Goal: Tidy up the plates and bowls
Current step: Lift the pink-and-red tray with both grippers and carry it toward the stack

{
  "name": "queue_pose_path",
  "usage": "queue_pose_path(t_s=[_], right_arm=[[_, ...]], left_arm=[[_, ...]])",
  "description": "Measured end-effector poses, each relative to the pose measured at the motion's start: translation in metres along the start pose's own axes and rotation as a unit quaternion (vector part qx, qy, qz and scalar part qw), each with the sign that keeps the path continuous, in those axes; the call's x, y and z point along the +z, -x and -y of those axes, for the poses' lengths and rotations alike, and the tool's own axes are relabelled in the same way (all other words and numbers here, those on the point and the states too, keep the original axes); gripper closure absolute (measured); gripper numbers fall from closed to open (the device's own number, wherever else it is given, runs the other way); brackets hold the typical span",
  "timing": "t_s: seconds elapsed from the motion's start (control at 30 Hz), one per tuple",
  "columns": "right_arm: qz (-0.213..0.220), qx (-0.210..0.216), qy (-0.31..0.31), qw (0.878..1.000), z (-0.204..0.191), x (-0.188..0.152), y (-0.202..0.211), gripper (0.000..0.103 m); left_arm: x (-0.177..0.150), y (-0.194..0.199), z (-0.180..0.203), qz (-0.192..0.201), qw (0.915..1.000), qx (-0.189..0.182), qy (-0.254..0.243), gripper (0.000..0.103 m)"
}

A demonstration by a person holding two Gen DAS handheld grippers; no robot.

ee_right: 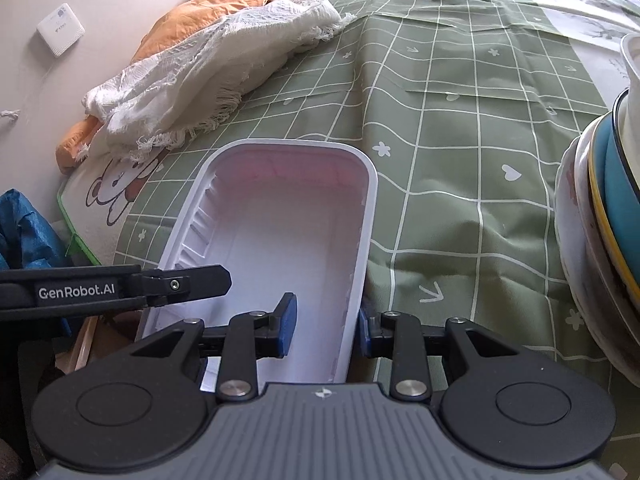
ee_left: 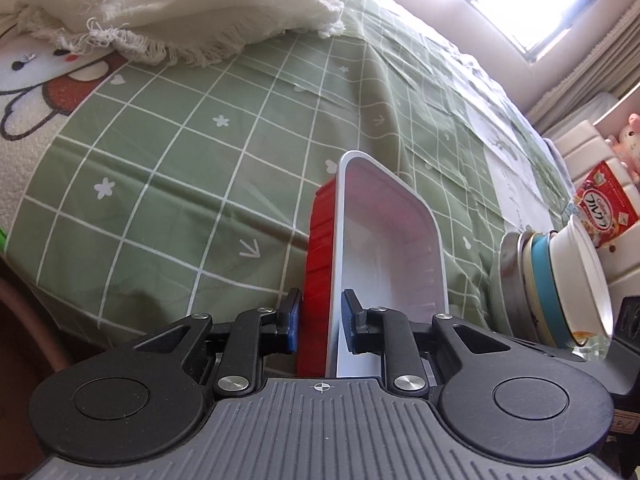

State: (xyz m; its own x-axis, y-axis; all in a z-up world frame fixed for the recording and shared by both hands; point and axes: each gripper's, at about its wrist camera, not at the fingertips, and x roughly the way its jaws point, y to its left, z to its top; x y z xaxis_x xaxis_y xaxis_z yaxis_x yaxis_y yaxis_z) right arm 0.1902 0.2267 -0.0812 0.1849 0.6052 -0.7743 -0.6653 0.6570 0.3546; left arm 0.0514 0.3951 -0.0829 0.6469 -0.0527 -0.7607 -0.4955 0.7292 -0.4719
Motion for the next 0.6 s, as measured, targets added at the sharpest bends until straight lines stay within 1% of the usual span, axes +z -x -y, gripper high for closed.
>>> queue_pose_path(t_s=[0.1,0.13,0.23,0.3,0.37,0.5,0.6], right_arm=[[-0.006,0.008,0.0,1.0,0.004,0.002,0.001,0.076],[-0.007,0.009,-0.001,1.0,0.005,0.002,0.001,0.077],[-0.006,0.012,-0.013,1.0,0.007,0.003,0.0,0.077],[-0.004,0.01,-0.018,1.0,0.007,0.005,0.0,0.077],[-0.001,0.008,-0.018,1.0,0.006,0.006,-0.001,0.077],[0.003,-0.002,-0.009,1.0,0.002,0.005,-0.004,0.076],[0.006,-0.004,-0.006,1.0,0.0,0.005,-0.003,0.079]], left_arm=[[0.0,0.003,-0.013,-0.005,0.9992,-0.028,0.03,0.08],[0.0,0.002,-0.016,-0.008,0.999,-0.028,0.033,0.08],[0.0,-0.002,-0.017,-0.01,0.9995,-0.009,0.028,0.081],[-0.002,-0.002,-0.016,-0.002,0.9994,-0.02,0.029,0.08],[-0.003,-0.004,-0.012,-0.008,0.9996,-0.022,0.015,0.08],[-0.005,-0.001,-0.006,0.0,0.9998,-0.02,-0.002,0.08],[-0.005,-0.003,-0.011,-0.002,0.9996,-0.025,0.012,0.08]])
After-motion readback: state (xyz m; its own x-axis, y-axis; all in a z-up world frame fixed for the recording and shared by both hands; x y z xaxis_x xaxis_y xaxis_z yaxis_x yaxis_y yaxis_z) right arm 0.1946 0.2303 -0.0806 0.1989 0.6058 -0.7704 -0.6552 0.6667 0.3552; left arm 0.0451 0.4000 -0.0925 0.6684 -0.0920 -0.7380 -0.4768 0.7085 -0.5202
